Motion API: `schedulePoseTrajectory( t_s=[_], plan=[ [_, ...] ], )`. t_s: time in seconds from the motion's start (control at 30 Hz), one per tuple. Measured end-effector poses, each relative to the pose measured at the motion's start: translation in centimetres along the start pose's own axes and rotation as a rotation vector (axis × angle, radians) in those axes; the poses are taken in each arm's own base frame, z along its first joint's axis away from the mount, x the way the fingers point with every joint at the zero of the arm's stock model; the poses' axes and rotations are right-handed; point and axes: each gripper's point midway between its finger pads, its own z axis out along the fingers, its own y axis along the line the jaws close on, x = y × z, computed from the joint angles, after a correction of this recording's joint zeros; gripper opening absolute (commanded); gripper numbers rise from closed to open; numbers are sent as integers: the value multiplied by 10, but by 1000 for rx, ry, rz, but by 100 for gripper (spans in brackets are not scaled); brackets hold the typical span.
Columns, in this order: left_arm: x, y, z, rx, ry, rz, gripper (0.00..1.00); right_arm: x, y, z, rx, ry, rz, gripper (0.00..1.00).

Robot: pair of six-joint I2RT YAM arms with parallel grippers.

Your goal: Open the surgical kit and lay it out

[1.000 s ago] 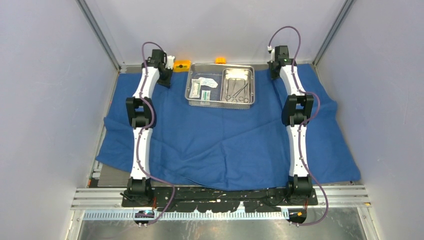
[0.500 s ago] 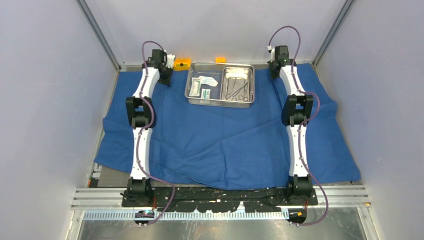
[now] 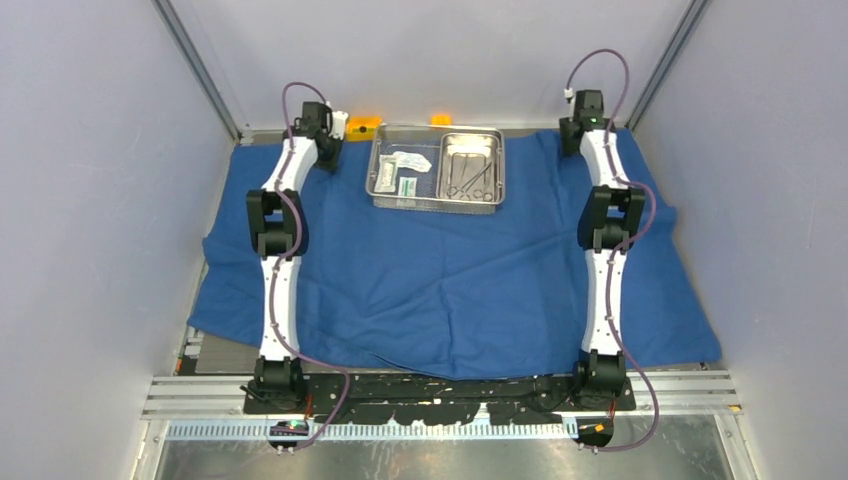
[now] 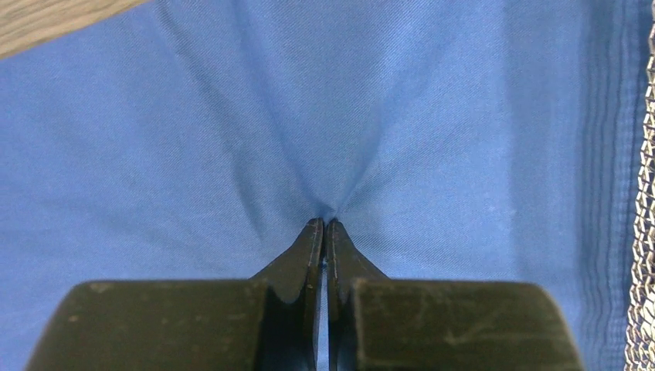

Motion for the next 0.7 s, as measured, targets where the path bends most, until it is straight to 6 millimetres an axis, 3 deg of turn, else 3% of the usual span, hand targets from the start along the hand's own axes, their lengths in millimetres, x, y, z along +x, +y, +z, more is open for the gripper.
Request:
schedulePoseTrajectory(
  t_s=[0.13,0.23,0.33,0.5,0.7],
  plan=[
    [9,26,-5,-88,31,10,32,16,-56,-7,86,46,58,69],
    [22,71,-13,-200,63,-4,47,24,-90,-16,121,62,107,69],
    [38,112,-23,-285,97,-38,60,24,-111,-25,143,55,141,69],
    [54,142,-35,-337,130,-71,66,14,-106,-31,123,32,139,69],
    [67,130,-42,-330,169,-50,70,25,-83,-24,49,57,132,69]
  ],
)
